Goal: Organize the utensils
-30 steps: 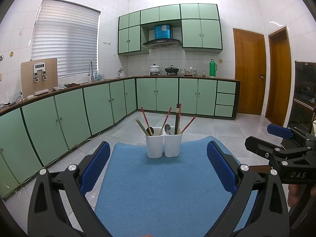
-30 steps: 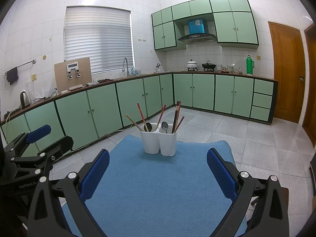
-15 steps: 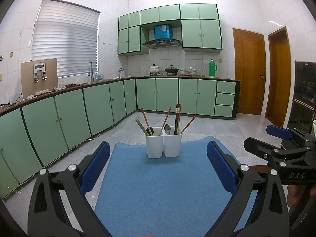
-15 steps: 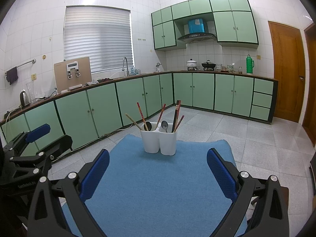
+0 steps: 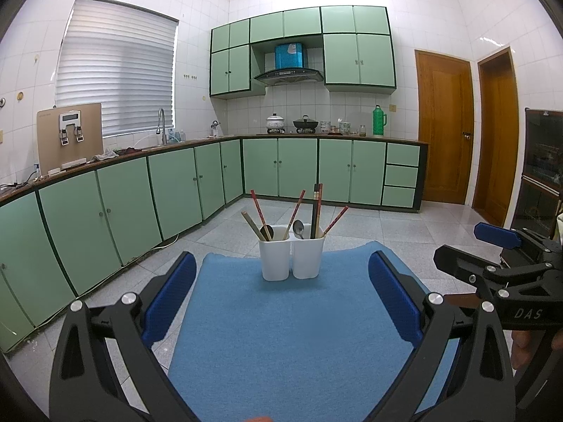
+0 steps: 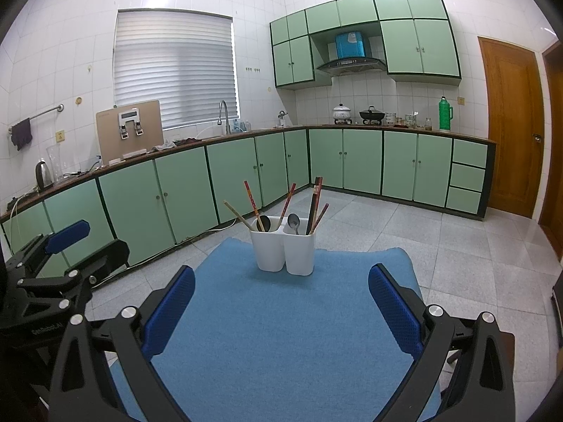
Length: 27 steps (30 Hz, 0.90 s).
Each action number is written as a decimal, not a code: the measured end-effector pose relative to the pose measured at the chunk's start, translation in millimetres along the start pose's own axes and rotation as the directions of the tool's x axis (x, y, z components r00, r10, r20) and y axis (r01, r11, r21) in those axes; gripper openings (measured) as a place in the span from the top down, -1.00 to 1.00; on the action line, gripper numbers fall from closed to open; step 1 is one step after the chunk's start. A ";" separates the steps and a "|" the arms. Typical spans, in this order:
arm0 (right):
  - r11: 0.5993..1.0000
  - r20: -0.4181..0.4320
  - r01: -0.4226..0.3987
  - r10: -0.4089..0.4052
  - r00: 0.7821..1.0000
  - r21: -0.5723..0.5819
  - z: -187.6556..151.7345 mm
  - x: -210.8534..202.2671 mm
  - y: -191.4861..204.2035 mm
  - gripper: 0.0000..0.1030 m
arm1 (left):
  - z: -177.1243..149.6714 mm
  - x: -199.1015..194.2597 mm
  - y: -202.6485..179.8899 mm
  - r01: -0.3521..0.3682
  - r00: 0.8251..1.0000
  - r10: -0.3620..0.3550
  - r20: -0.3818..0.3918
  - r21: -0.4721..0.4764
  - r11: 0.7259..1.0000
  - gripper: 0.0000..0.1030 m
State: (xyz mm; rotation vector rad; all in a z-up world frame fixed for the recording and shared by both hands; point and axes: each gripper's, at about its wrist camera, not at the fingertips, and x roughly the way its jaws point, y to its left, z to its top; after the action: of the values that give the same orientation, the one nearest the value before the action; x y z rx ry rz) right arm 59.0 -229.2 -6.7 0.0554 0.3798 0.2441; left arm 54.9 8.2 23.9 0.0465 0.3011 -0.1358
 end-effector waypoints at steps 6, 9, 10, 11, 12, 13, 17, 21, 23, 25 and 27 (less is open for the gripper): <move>1.000 -0.001 0.000 0.000 1.000 0.000 0.4 -0.1 0.1 -0.88 | -0.1 0.1 0.1 0.003 1.000 -0.003 -0.002 -0.002 1.000 -0.85; 1.000 -0.001 0.000 0.000 1.000 -0.001 -1.6 0.2 0.2 -0.88 | -0.4 0.6 0.8 0.004 1.000 -0.004 -0.002 -0.004 1.000 -0.85; 1.000 -0.001 0.000 0.000 1.000 0.001 -1.5 0.3 0.2 -0.88 | -0.3 0.9 0.7 0.004 1.000 -0.004 -0.003 -0.004 1.000 -0.85; 1.000 -0.002 -0.001 0.001 1.000 0.001 -0.6 0.7 0.1 -0.88 | -0.1 1.3 0.1 0.003 1.000 -0.003 -0.004 -0.004 1.000 -0.85; 1.000 -0.002 0.000 0.000 1.000 0.000 -0.6 0.7 0.1 -0.88 | -0.5 1.5 0.1 0.002 1.000 -0.002 -0.005 -0.005 1.000 -0.85; 1.000 -0.002 0.001 -0.001 1.000 0.000 -0.9 0.5 0.2 -0.88 | -0.7 1.9 0.0 0.001 1.000 -0.001 -0.006 -0.005 1.000 -0.85; 1.000 -0.004 0.000 0.000 1.000 -0.001 -3.3 0.8 -0.8 -0.88 | -0.5 3.3 -1.6 -0.003 1.000 0.003 -0.007 -0.002 1.000 -0.85; 1.000 -0.005 0.002 -0.002 1.000 -0.001 -4.2 0.3 -0.7 -0.88 | -1.1 3.4 -1.7 -0.001 1.000 0.001 -0.005 -0.006 1.000 -0.85; 1.000 -0.008 0.001 -0.001 1.000 0.000 -7.0 1.8 -2.7 -0.88 | -0.1 3.9 -1.6 0.000 1.000 0.000 -0.005 -0.007 1.000 -0.85; 1.000 -0.011 0.001 -0.001 1.000 0.001 -8.2 2.6 -4.4 -0.88 | 0.0 4.6 -1.9 -0.002 1.000 0.002 -0.004 -0.006 1.000 -0.85; 1.000 -0.013 0.001 -0.001 1.000 0.001 -9.5 2.2 -4.4 -0.88 | -0.1 4.7 -1.3 0.004 1.000 -0.004 -0.006 -0.007 1.000 -0.85</move>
State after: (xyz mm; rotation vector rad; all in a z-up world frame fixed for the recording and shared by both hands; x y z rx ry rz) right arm 58.5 -232.9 -16.8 0.0545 0.3925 0.2431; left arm 59.1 6.3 22.4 0.0393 0.3076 -0.1383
